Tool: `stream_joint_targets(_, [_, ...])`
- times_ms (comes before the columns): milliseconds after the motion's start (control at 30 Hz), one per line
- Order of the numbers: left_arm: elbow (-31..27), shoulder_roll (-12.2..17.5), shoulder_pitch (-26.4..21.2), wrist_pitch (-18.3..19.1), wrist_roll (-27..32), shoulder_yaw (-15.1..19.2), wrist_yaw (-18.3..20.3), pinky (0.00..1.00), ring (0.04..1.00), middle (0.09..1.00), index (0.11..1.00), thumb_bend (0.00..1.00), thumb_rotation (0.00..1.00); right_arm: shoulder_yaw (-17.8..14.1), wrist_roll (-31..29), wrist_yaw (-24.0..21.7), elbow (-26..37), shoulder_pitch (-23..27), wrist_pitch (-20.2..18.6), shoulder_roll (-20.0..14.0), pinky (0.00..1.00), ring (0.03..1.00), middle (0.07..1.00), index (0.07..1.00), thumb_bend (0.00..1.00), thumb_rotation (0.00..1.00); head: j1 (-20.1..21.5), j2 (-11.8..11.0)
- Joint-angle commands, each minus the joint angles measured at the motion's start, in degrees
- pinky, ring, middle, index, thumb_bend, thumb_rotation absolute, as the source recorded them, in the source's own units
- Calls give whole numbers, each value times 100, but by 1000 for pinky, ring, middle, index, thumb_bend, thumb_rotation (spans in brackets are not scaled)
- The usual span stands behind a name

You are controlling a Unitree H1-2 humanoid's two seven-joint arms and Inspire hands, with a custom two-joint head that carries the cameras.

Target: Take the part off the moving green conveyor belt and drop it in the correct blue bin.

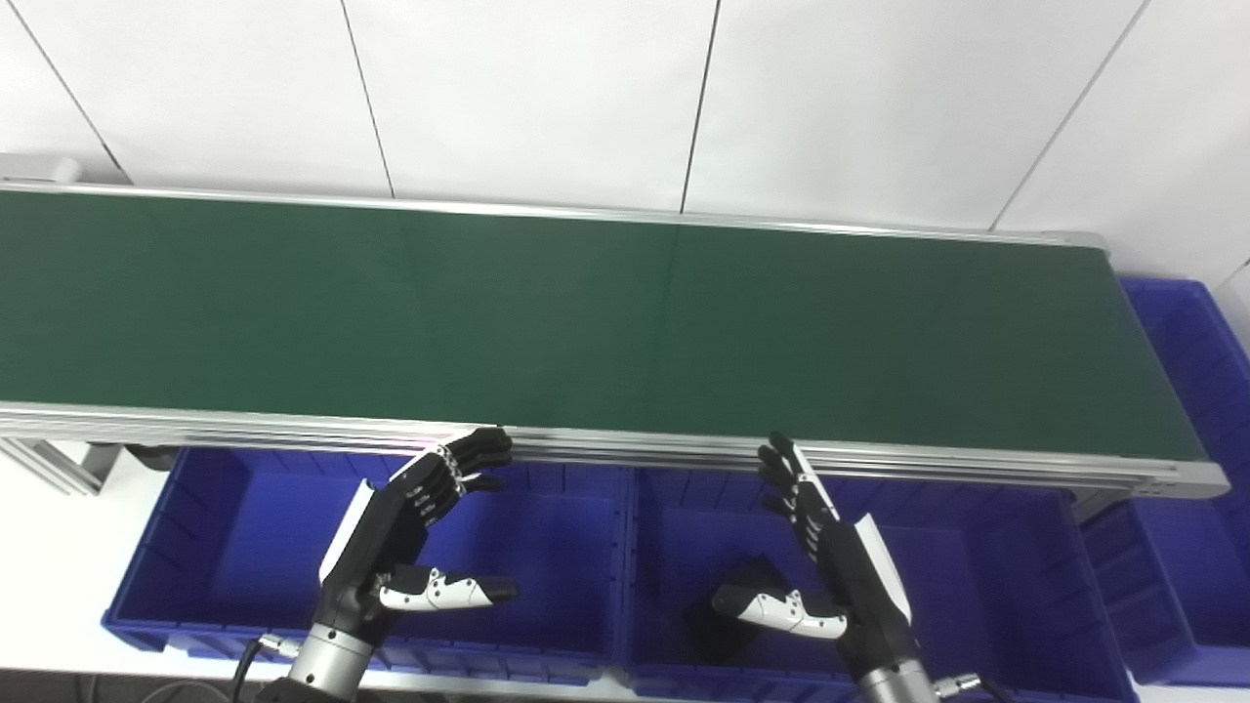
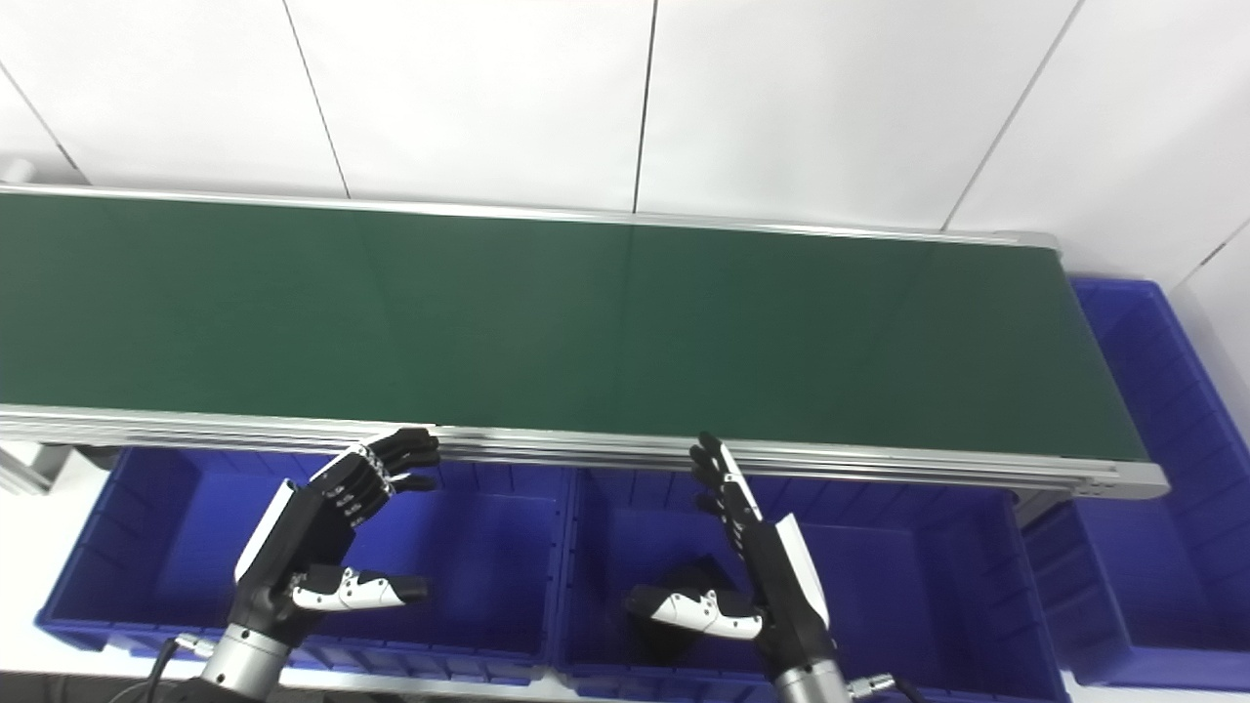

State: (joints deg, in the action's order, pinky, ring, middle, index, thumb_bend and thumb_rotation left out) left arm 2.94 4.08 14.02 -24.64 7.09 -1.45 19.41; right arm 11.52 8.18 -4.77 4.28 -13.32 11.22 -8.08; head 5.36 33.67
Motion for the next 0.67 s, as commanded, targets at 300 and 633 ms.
stream_joint_targets(300, [-51, -171, 2, -226, -113, 212, 110, 716, 784, 795, 776, 930, 148, -28, 113, 33, 24, 30, 465, 52, 906, 949, 961, 989, 1000, 349, 24, -58])
stream_joint_targets(633, [-39, -225, -14, -226, -95, 315, 200, 728, 788, 796, 781, 927, 146, -73, 140, 74, -21, -11, 568, 76, 888, 942, 955, 986, 1000, 358, 44, -49])
